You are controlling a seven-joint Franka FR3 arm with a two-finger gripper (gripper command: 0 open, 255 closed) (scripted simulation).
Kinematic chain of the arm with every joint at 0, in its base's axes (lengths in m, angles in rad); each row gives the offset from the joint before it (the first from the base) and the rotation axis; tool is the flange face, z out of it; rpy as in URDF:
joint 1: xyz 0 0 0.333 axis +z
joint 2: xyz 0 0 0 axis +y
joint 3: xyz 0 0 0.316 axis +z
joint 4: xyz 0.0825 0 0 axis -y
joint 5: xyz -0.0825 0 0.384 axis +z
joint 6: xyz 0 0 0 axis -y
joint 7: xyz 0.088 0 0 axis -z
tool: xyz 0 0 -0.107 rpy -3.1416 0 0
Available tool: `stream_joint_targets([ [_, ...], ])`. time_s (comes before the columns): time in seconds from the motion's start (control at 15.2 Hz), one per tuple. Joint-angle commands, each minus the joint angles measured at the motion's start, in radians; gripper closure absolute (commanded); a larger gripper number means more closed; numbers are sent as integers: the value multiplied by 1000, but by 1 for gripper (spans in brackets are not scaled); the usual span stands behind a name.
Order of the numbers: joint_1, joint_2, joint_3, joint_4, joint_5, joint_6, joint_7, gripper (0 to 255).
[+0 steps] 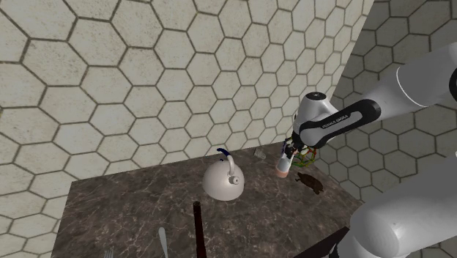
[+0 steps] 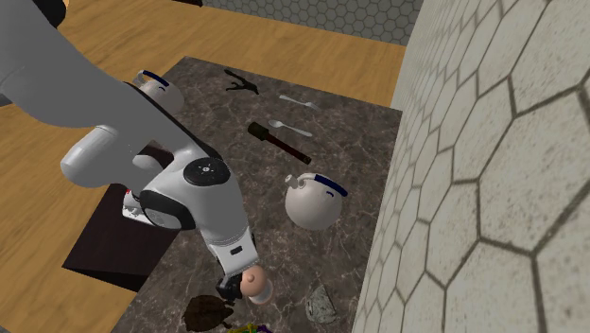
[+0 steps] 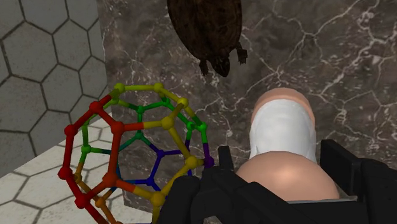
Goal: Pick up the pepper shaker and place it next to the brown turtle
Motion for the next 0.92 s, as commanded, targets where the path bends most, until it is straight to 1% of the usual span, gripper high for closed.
stream_joint_targets([
  [0.0, 0, 1, 0, 0, 0, 1, 0, 255],
  [0.2, 0, 1, 0, 0, 0, 1, 0, 255],
  [0.26, 0, 1, 0, 0, 0, 1, 0, 0],
  [0.59, 0, 1, 0, 0, 0, 1, 0, 0],
  [0.86, 28, -139, 24, 14, 52, -158, -31, 0],
])
